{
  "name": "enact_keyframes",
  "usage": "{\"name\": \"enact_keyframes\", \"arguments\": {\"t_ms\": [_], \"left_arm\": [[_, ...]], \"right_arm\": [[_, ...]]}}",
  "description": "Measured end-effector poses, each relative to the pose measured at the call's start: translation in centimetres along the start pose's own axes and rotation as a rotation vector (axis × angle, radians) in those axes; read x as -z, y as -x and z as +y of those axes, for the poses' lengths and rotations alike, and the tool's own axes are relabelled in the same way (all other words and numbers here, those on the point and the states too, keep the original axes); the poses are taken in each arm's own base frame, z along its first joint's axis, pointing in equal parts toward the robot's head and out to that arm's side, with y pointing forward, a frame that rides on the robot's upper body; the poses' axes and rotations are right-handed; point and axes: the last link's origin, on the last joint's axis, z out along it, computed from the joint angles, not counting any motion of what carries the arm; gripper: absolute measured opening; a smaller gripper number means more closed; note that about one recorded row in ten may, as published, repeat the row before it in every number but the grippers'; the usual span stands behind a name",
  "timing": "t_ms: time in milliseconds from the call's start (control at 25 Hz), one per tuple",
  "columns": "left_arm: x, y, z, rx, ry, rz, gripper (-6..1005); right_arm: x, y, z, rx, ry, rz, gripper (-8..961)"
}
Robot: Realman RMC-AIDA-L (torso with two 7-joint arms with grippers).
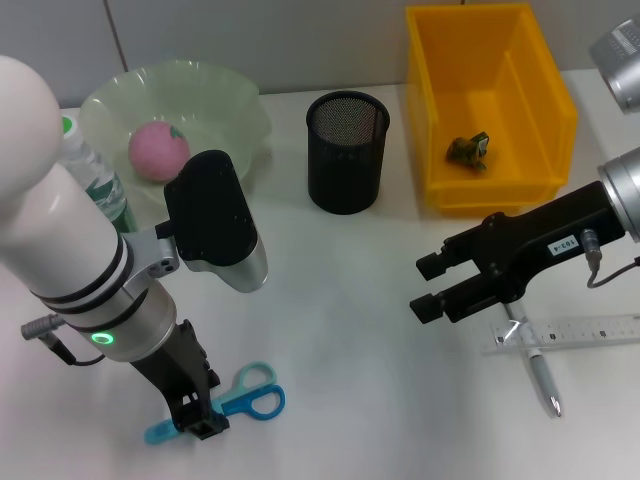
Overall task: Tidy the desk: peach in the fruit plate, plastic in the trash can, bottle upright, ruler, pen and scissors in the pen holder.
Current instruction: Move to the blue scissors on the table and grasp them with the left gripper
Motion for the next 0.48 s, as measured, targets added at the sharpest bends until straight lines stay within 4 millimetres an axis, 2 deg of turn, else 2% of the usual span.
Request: {"name": "enact_keyframes", "arguments": {"t_ms": [480], "left_arm": [[0.0, -0.02, 0.02, -0.006, -0.002, -0.008, 479]], "right_arm": [[-0.04, 0.07, 0.0, 0.003, 0.0, 0.002, 722]]}}
